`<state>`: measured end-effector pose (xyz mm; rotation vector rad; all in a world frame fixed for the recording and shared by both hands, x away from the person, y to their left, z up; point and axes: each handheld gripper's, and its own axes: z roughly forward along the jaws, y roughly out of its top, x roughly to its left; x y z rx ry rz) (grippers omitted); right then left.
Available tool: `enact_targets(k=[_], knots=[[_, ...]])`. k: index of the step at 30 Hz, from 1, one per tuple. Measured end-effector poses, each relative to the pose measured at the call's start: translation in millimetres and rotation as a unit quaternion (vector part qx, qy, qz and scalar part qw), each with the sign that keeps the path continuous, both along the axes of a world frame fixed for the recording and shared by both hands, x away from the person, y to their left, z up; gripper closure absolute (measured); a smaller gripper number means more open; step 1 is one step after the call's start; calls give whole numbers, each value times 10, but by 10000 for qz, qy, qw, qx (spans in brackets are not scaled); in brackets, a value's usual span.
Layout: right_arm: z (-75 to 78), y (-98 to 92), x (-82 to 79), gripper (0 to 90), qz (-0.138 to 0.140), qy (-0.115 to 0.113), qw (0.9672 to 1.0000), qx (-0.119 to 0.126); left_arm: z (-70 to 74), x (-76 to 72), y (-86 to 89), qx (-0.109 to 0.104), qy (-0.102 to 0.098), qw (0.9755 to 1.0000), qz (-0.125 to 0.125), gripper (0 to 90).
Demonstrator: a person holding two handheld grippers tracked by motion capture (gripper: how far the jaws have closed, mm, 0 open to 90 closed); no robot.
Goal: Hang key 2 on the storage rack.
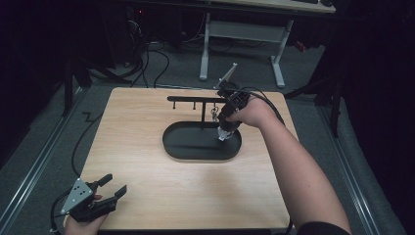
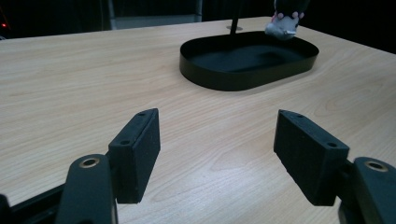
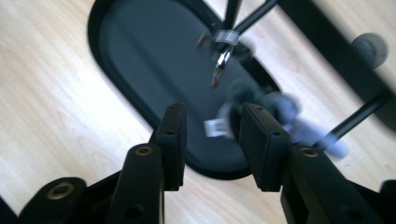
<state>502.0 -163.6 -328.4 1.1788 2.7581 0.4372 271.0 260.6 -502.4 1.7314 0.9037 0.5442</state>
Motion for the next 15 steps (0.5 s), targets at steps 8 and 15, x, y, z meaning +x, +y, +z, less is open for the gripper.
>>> enact_targets(k=[8, 15], knots=[[-238, -204, -401, 508, -104, -236, 9993, 256, -13, -1, -82, 112, 55, 9999, -99, 313], [-525, -471, -717, 453, -353, -603, 9956, 623, -46, 14, -138, 173, 142, 9996, -151, 306]])
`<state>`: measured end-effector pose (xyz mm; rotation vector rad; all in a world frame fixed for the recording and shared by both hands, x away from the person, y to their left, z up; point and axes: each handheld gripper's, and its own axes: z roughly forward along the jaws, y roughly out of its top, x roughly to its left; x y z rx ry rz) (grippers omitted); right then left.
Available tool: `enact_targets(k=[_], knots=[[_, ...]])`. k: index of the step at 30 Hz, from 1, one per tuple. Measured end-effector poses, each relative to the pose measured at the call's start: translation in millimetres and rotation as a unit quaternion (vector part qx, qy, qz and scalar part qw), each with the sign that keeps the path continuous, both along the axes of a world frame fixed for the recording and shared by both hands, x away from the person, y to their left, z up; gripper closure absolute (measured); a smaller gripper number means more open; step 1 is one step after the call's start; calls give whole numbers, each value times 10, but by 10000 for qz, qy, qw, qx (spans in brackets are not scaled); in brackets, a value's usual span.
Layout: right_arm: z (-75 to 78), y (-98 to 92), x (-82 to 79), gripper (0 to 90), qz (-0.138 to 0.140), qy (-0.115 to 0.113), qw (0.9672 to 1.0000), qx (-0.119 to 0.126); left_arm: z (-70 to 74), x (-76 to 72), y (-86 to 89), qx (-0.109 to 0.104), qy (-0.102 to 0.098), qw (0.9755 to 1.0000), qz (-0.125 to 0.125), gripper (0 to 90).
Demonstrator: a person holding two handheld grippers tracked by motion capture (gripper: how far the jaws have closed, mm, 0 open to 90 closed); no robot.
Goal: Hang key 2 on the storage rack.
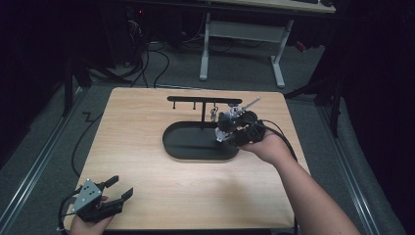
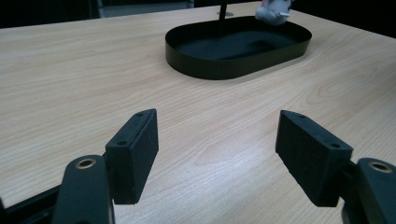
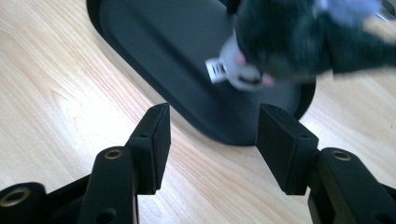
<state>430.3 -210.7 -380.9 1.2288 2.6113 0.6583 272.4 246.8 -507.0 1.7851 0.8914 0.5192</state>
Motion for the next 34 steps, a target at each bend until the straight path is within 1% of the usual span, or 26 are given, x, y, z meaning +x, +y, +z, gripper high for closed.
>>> enact_targets(k=[2, 4, 5, 7, 8, 9, 10, 11, 12, 13, 14, 16, 20, 23, 25, 26, 27, 28, 29, 31, 32, 33, 34], knots=[[-80, -60, -91, 452, -61, -77, 9999, 114, -8, 5, -12, 25, 34, 10000, -14, 305], [-163, -114, -180, 444, -42, -210, 9996, 159, -22, 12, -29, 37, 55, 10000, -29, 303], [-202, -135, -225, 440, -64, -240, 9995, 203, -29, 16, -36, 59, 63, 10000, -35, 303], [-282, -180, -312, 433, -117, -372, 9990, 236, -41, 22, -49, 82, 88, 9999, -51, 301], [-321, -206, -358, 431, -108, -495, 9984, 260, -47, 26, -58, 78, 103, 9999, -55, 301], [-358, -230, -402, 426, -141, -547, 9979, 320, -52, 28, -65, 101, 114, 9999, -64, 301], [-397, -258, -449, 420, -155, -657, 9970, 368, -58, 30, -76, 104, 125, 9998, -69, 300], [-431, -274, -497, 406, -199, -749, 9963, 367, -62, 32, -84, 119, 132, 9998, -78, 299], [-472, -297, -550, 404, -178, -915, 9949, 396, -66, 33, -92, 134, 144, 9998, -90, 299], [-512, -319, -602, 398, -175, -1002, 9938, 446, -70, 35, -102, 126, 154, 9998, -90, 298], [-558, -341, -653, 394, -166, -1116, 9924, 486, -73, 37, -108, 145, 158, 9997, -95, 298], [-658, -394, -764, 391, -233, -1302, 9893, 611, -80, 43, -120, 143, 171, 9997, -93, 297], [-877, -495, -970, 344, -449, -1472, 9829, 1012, -96, 55, -137, 155, 225, 9996, -87, 297], [-1061, -562, -1132, 304, -596, -1696, 9774, 1108, -112, 67, -151, 160, 256, 9995, -75, 297], [-1194, -598, -1237, 274, -719, -1842, 9722, 1253, -125, 77, -161, 169, 285, 9994, -74, 297], [-1255, -611, -1289, 267, -800, -1913, 9699, 1280, -129, 83, -167, 180, 306, 9993, -78, 297], [-1301, -624, -1336, 267, -818, -1999, 9684, 1248, -132, 89, -171, 189, 321, 9993, -89, 297], [-1312, -635, -1365, 266, -790, -2051, 9679, 1218, -134, 96, -179, 189, 322, 9993, -85, 297], [-1285, -648, -1382, 262, -745, -2095, 9674, 1212, -134, 103, -187, 180, 322, 9993, -85, 296], [-1223, -694, -1408, 247, -751, -2377, 9617, 1141, -134, 112, -203, 185, 330, 9992, -94, 295], [-1217, -728, -1417, 246, -804, -2441, 9594, 1163, -135, 116, -211, 202, 332, 9992, -92, 295], [-1224, -767, -1425, 239, -889, -2438, 9576, 1247, -135, 118, -222, 181, 338, 9992, -86, 293], [-1239, -802, -1433, 230, -975, -2445, 9550, 1365, -132, 120, -229, 196, 344, 9992, -96, 292]])
